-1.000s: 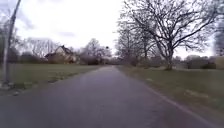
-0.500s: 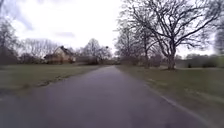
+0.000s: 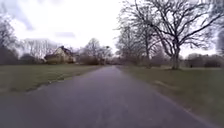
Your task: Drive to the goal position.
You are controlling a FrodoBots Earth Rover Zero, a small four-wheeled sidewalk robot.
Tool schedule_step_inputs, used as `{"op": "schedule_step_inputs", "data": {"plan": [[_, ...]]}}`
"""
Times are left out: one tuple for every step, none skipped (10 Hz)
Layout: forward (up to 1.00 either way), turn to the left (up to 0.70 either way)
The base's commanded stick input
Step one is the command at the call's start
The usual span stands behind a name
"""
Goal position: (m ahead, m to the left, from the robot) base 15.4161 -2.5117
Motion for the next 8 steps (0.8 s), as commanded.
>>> {"op": "schedule_step_inputs", "data": {"plan": [[1.0,0.0],[1.0,0.0],[1.0,0.0],[1.0,0.0],[1.0,0.0],[1.0,0.0],[1.0,0.0],[1.0,0.0]]}}
